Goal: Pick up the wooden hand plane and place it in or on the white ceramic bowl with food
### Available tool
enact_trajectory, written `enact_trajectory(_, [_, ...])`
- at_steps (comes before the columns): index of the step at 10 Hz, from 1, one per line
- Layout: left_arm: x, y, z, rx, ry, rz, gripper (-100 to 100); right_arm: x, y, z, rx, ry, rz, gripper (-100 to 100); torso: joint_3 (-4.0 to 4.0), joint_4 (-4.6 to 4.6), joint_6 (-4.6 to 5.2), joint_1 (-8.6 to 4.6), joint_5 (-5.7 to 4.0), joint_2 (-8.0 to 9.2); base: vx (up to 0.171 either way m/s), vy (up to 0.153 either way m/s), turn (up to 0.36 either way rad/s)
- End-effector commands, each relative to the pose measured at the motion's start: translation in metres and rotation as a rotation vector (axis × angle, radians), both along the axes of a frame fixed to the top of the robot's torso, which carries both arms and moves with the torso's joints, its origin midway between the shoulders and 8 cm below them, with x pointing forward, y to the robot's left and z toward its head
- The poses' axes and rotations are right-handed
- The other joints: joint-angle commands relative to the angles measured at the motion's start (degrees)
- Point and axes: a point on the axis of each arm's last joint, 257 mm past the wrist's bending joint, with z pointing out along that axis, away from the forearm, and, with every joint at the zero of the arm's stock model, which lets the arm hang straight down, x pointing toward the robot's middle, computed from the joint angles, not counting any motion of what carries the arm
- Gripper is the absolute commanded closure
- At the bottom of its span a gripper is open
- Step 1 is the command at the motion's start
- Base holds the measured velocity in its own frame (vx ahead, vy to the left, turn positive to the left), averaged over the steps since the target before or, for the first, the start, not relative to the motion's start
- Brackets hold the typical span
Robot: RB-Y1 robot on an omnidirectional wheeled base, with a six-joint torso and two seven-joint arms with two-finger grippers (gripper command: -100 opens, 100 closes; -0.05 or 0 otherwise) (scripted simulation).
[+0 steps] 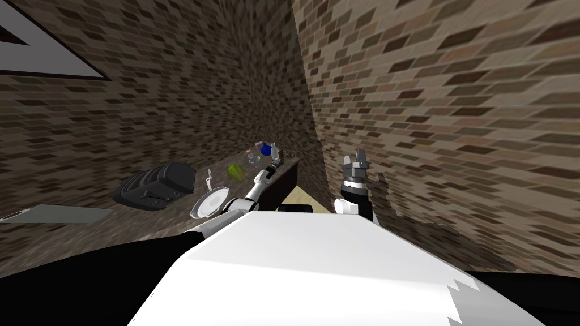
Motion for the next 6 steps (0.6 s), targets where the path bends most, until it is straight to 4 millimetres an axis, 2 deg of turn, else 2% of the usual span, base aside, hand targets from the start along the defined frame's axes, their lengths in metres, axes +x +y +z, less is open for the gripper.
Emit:
enact_trajectory(1, [0.0000,0.0000,0.0000,0.000,0.000,0.000,100,0.0000,0.0000,0.0000,0.000,0.000,0.000,0,0.00,0.00,0.00,0.00,0.00,0.00,0.000,0.000,0.000])
enact_trajectory(3, [-0.0001,-0.0001,-0.0001,0.000,0.000,0.000,100,0.0000,0.0000,0.0000,0.000,0.000,0.000,0,0.01,0.01,-0.01,0.01,0.00,0.01,0.000,0.000,0.000])
enact_trajectory(4, [0.0000,-0.0001,0.0000,0.000,0.000,0.000,0,0.0000,0.0000,0.0000,0.000,0.000,0.000,0,0.01,0.01,-0.01,0.00,0.00,0.01,0.000,0.000,0.000])
enact_trajectory(5, [0.0000,-0.0001,0.0000,0.000,0.000,0.000,100,0.0000,0.0000,0.0000,0.000,0.000,0.000,0,0.01,0.00,-0.01,0.00,-0.01,0.01,0.000,0.000,0.000])
enact_trajectory(6, [0.0000,-0.0001,0.0000,0.000,0.000,0.000,0,0.0000,0.0000,0.0000,0.000,0.000,0.000,0,0.01,0.00,0.00,0.00,-0.01,0.01,0.000,0.000,0.000])
